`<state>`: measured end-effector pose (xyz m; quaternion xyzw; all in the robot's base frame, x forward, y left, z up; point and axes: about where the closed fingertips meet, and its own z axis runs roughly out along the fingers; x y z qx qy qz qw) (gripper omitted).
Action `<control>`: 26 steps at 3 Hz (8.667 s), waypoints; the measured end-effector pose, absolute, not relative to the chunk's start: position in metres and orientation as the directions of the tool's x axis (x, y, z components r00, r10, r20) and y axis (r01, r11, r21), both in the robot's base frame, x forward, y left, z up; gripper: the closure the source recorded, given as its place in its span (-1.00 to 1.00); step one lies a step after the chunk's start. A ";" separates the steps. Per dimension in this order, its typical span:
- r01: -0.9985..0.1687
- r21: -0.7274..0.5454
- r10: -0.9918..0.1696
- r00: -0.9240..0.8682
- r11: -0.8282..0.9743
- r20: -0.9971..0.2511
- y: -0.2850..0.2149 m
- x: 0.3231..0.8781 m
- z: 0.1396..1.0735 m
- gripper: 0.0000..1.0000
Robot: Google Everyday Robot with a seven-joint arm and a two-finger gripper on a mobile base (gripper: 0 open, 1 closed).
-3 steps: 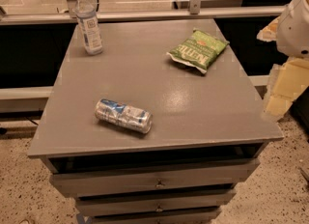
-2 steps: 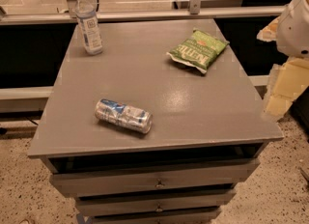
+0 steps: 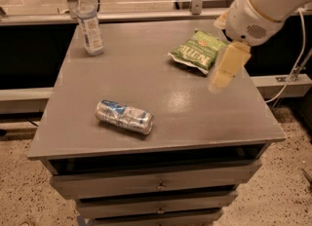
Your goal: Move blue plastic bottle near redbull can
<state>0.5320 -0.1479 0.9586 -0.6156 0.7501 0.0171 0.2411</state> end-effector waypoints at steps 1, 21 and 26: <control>-0.919 -0.297 -0.873 -0.093 0.261 -0.478 -0.104 0.591 0.960 -1.00; -0.968 0.071 -0.233 -0.128 0.239 -0.964 0.066 0.586 0.919 -0.45; -0.978 0.011 -0.223 -0.059 0.210 -0.973 0.056 0.577 0.917 -1.00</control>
Offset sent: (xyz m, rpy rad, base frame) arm 0.1658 0.1473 0.0333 0.4203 -0.1935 -0.0882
